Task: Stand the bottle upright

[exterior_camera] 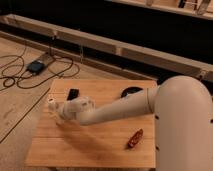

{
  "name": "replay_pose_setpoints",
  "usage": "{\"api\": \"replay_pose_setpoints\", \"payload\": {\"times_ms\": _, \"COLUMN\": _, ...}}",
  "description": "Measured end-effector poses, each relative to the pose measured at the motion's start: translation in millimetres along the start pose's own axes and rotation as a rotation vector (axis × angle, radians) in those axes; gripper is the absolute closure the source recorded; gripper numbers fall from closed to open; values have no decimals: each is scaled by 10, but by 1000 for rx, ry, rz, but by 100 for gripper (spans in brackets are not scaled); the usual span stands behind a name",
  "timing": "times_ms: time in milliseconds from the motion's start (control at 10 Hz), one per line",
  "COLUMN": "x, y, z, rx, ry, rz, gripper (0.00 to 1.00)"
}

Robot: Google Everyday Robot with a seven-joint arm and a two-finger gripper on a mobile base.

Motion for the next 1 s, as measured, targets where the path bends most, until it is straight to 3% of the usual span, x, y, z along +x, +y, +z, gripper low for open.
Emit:
{"api": "replay_pose_setpoints", "payload": {"times_ms": 400, "x": 18, "y": -9, "z": -46, "rx": 12, "ry": 14, "rz": -6, "gripper": 20}}
{"api": "replay_pose_setpoints", "payload": {"times_ms": 800, "x": 36, "y": -117, "z": -226, "rx": 100, "ry": 77, "rz": -35, "gripper": 20}}
{"api": "replay_pose_setpoints", "payload": {"times_ms": 1000, "x": 36, "y": -113, "z": -235, "rx": 106, "ry": 85, "rz": -38, "gripper": 20}}
